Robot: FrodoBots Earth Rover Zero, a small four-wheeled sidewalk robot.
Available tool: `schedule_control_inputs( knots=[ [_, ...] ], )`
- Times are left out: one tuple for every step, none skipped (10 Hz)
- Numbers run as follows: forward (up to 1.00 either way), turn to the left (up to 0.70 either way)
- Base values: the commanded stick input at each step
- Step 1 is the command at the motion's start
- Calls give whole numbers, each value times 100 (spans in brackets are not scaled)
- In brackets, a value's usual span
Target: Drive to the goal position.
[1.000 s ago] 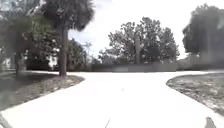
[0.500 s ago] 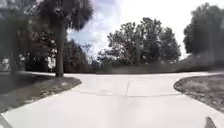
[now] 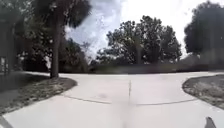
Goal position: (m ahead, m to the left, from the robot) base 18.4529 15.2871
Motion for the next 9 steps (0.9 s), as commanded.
schedule_control_inputs(
  knots=[
    [70, 0],
    [70, 0],
    [70, 0],
    [70, 0],
    [70, 0],
    [70, 0],
    [70, 0],
    [70, 0],
    [70, 23]
  ],
)
